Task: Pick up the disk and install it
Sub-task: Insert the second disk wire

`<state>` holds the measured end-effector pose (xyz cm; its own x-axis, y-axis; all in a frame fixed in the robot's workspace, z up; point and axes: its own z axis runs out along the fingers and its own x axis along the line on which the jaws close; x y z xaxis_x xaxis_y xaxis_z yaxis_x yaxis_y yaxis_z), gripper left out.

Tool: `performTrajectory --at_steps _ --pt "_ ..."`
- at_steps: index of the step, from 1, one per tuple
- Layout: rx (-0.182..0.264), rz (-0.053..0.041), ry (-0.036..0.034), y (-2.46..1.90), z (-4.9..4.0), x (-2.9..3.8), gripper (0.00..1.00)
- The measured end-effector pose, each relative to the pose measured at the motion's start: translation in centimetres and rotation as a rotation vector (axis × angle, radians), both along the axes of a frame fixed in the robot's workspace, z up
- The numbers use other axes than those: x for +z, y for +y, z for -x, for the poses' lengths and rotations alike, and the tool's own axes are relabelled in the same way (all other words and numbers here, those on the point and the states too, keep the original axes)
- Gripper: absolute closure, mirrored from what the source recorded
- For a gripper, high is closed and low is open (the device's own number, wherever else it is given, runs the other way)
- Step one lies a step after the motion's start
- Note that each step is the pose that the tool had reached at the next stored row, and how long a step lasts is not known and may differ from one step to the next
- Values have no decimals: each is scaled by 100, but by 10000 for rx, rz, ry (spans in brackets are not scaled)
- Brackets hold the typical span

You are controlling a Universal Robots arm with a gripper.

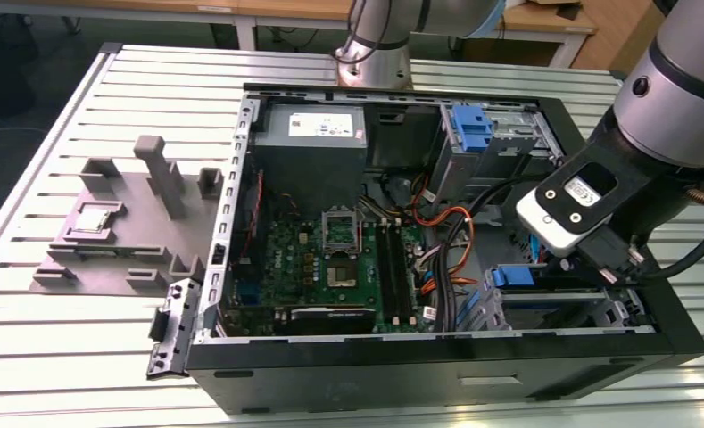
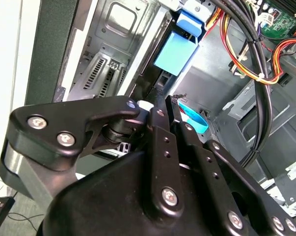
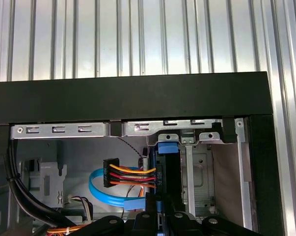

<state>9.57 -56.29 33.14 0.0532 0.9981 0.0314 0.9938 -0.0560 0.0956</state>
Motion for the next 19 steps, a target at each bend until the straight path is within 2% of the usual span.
performTrajectory --at_steps 3,12,13,14,19 --pt "-1 -6 1 -4 0 -25 84" --pt "0 -12 0 -5 0 -30 84" --pt "0 -12 0 -5 0 -30 83" --pt "0 -12 0 -5 0 -31 76" --pt "0 -11 10 -6 -1 -10 76"
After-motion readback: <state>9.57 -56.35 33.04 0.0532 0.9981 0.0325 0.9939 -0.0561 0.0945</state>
